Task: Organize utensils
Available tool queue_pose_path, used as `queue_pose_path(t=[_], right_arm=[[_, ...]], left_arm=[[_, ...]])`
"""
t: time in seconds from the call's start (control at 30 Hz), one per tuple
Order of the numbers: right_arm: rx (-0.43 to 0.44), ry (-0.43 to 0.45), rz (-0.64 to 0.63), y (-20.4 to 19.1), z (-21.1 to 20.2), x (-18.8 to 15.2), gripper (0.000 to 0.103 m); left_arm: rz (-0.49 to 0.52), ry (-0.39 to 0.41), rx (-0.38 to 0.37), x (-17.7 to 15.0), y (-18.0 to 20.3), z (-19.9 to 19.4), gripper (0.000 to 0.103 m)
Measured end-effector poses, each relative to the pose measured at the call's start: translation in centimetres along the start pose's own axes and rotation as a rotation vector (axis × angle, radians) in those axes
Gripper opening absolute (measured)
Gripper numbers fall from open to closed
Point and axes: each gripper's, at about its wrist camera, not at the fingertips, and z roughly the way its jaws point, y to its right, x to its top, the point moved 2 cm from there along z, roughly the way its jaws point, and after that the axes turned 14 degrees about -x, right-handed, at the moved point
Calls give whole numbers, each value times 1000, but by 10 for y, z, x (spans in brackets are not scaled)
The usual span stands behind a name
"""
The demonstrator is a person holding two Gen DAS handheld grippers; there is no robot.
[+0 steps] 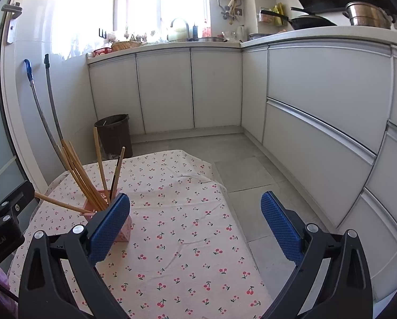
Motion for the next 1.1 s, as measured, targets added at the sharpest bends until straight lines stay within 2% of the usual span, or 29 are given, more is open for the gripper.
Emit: queue_pose_path(t=[1.1], right_arm=[[1, -22, 21, 4, 4, -1, 96]], left_arm=[[0, 1, 9, 0, 1, 2, 96]])
